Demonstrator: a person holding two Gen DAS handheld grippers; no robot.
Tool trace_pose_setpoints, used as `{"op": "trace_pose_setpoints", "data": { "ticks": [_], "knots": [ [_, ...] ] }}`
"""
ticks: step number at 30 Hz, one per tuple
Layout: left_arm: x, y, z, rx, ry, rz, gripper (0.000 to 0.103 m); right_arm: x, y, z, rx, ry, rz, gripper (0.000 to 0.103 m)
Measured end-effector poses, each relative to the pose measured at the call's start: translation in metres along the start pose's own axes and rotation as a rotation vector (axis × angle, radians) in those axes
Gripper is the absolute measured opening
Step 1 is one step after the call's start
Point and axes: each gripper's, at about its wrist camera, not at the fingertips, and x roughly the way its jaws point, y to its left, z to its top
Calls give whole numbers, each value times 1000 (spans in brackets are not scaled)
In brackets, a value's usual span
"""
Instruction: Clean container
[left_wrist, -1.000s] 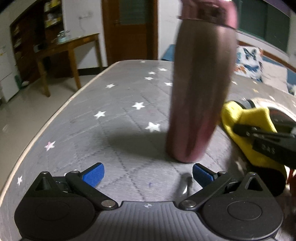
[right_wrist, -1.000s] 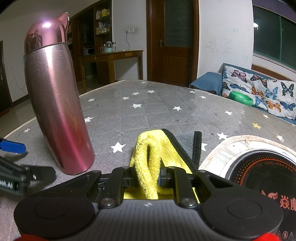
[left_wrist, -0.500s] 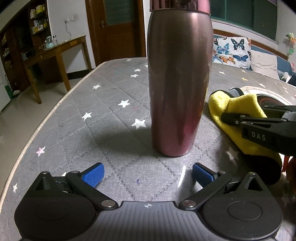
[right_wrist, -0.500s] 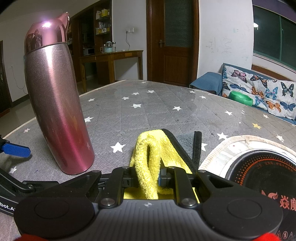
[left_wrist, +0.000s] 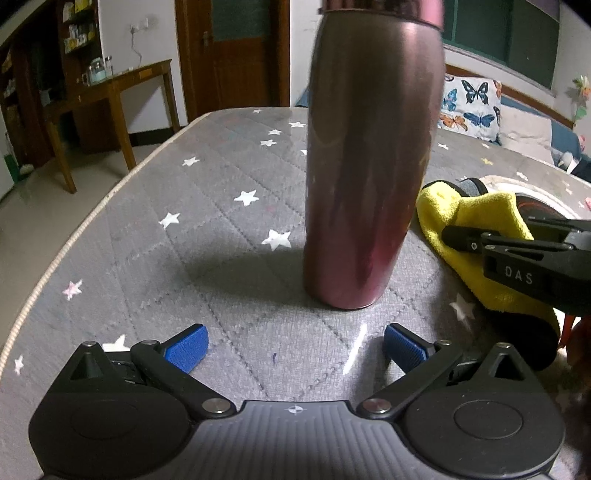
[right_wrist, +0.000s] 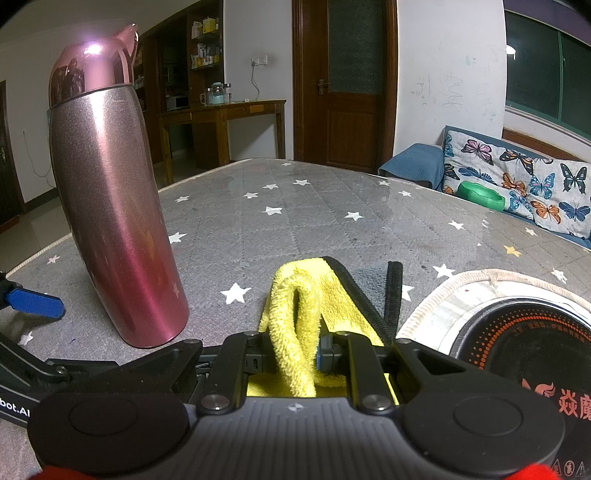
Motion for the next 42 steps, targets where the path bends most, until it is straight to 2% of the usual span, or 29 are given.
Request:
{"op": "trace_pose_setpoints", "data": {
  "ticks": [9, 20, 27, 42],
  "knots": [
    [-1, 2, -1, 4, -2, -6, 103, 0, -4, 0, 25, 1, 17, 15],
    [-1, 5, -4, 25, -23, -28, 103, 2, 27, -1, -126, 10, -100, 15],
    [0, 6, -6, 37, -43, -38, 103, -5, 16, -1, -46, 14, -48, 15],
    [1, 9, -14, 42, -107, -45, 103, -13, 13, 7, -4, 106, -52, 15]
  ]
}}
